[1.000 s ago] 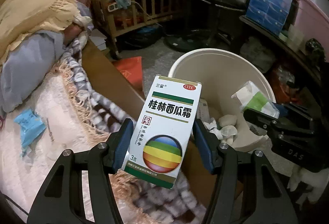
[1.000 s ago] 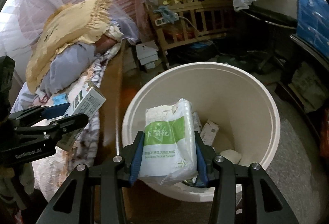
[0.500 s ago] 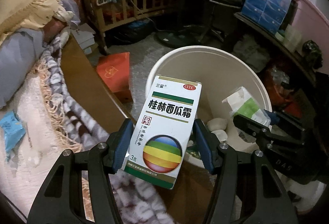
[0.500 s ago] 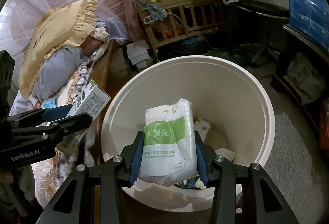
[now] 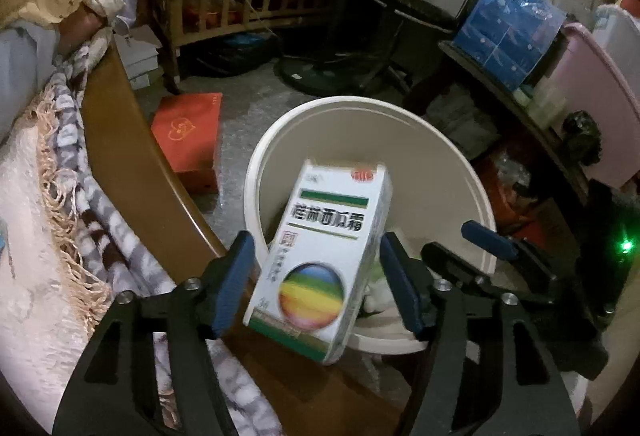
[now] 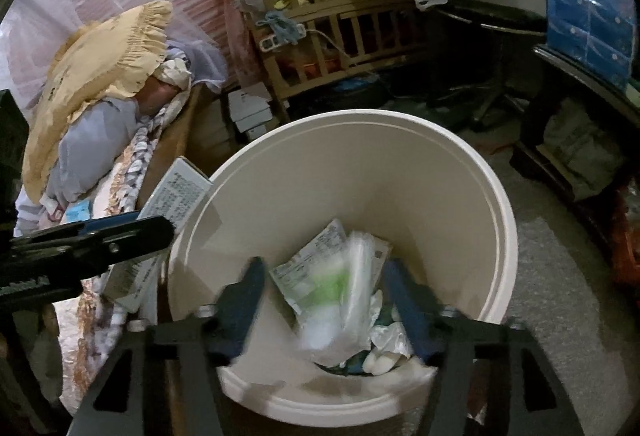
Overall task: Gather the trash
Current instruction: 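Open the right tool to drop the tissue pack while the left tool drops the medicine box, then move both open tools back over the remaining trash on the bed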
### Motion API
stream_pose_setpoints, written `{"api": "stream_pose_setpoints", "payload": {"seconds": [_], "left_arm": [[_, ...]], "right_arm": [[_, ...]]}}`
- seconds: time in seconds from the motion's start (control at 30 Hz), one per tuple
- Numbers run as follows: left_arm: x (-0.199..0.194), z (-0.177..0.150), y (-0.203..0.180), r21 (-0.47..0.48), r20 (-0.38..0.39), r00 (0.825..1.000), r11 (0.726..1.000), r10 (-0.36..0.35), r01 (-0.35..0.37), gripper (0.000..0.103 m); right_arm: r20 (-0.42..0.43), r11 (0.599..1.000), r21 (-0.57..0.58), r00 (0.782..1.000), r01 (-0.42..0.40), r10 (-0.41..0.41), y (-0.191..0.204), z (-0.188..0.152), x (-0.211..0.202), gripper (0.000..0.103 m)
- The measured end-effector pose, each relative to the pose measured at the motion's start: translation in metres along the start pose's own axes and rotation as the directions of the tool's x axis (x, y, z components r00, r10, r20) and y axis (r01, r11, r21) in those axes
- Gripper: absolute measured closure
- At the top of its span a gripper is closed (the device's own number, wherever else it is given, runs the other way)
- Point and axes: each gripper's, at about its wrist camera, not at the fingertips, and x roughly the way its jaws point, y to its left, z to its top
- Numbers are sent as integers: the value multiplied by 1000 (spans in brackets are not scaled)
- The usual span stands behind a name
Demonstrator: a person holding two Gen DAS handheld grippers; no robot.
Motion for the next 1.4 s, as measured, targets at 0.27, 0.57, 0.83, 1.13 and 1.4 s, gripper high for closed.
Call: {"api": "stream_pose_setpoints", "payload": {"seconds": [0.27,0.57,0.83,1.13,1.4], "left_arm": [[-14,-3,9,-8,10,1000,1000,5,-5,37],[-41,-19,41,2,46,987,988,153,-153,37],[-69,-33,75,-20,72,970,973,231,-230,37],[-103,-56,130,-97,74,958,958,278,-270,37],[-135,-83,201,-197,50,940,926,339,-323,37]], "right_arm": [[-20,1000,-9,1000,-19,19,6,-3,2,33],[-23,997,-51,999,-50,49,31,-5,-1,33],[-32,988,-120,995,-96,92,75,-6,-4,33],[-77,962,-190,980,-197,185,139,-8,3,30],[-143,918,-288,961,-271,239,203,-19,20,29]]}}
